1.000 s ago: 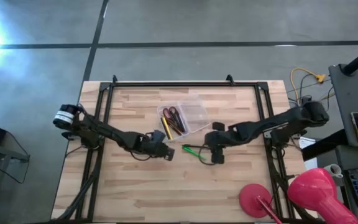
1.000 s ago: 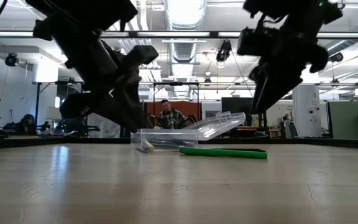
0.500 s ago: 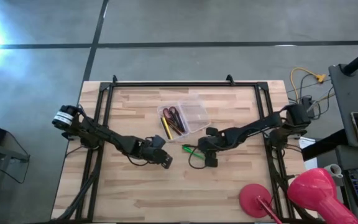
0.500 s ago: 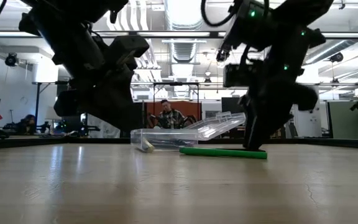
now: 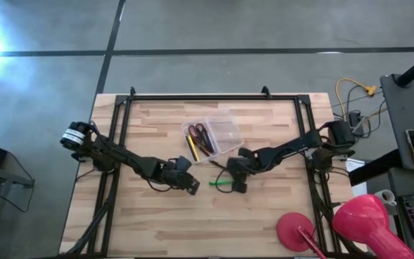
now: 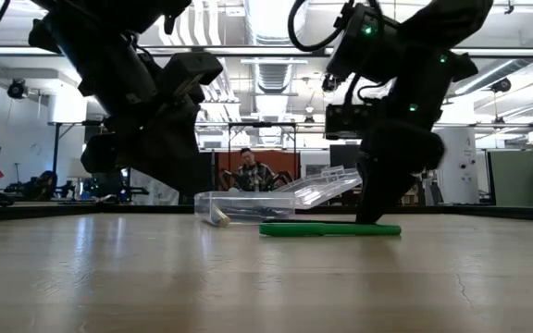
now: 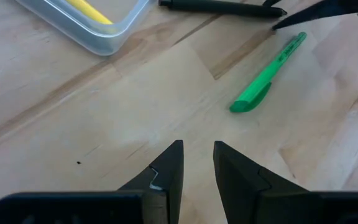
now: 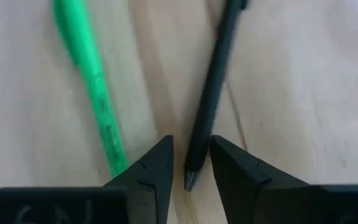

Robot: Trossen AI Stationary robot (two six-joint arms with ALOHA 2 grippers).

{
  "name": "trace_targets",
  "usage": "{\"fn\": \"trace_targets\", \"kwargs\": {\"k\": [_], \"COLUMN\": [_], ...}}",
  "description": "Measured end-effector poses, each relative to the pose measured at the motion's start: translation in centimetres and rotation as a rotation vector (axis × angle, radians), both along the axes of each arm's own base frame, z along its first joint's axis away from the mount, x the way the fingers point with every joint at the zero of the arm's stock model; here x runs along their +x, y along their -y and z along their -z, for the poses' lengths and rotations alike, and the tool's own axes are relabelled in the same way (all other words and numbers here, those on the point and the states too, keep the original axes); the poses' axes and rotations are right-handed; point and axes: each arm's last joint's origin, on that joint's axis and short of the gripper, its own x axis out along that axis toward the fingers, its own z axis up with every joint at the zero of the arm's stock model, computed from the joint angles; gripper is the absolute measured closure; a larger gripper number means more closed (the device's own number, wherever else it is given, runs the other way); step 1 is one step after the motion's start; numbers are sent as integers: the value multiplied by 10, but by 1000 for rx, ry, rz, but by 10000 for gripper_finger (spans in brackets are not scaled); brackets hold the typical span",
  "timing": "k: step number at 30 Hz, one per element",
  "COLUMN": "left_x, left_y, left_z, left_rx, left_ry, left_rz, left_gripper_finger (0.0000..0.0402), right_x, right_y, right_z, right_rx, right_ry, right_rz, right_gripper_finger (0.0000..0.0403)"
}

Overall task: Pick & place school supplies into a supply box
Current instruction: Put the black pen into the transparent supply box

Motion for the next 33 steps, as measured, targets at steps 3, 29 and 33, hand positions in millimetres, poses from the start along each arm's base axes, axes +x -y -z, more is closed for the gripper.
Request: {"fn": "trace_targets", "kwargs": {"k": [3,29,33], "left_x": [0,0,0], "left_y": [0,0,0], "left_z": [0,-1,-1], "left_rx": [-1,-2,-2], "left_ry": [2,6,6], "left_rz": [0,0,0], "left_gripper_finger": [329,329,329], "right_x": [3,13,10], "right_y": [5,5,0], "right_z": [-3,10,-5], "right_rx": [47,205,224], "right_ry": [51,81,111], "right_rz": [116,238,234], "right_gripper_finger": [312,380,386]}}
